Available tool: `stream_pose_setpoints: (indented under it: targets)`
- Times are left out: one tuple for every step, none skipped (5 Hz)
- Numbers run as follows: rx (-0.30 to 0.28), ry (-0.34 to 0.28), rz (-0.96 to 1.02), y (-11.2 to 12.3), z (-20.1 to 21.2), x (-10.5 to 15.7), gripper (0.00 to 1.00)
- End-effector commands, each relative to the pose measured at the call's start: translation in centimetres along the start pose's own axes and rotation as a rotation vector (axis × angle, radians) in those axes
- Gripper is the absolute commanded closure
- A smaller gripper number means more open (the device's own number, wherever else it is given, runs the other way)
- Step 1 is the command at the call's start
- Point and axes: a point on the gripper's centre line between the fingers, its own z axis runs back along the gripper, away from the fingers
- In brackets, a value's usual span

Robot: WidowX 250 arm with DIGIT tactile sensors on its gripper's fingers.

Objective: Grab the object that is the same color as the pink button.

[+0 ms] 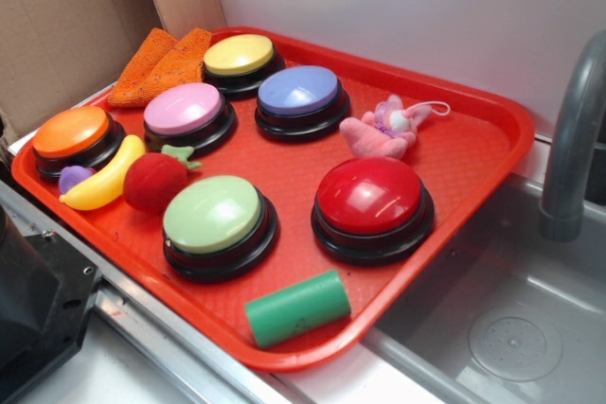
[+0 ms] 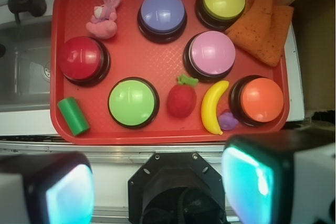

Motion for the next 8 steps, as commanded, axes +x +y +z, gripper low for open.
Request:
stream_pose_setpoints:
  targets:
    - [0.0,0.0,0.0,0.0,0.0,0.0,0.0]
    - [-0.005,-0.048,0.08,-1.3,-0.9,1.5,0.0]
    - [-0.037,-0.089,0.172,-2.3,-1.9,3.1,0.0]
    - [-0.07,-0.14,0.306,-3.8,-4.4,6.7,0.0]
    - [-0.106,-0.138,0.426,-4.6,-6.7,9.6,0.0]
    - [-0.105,-0.158,0.501,-5.3,-8.7,11.3,0.0]
    - [-0.11,-0.159,0.536,-6.4,-11.7,13.5,0.0]
    - [-0.1,-0.166,0.576,-6.5,-13.9,14.8,0.0]
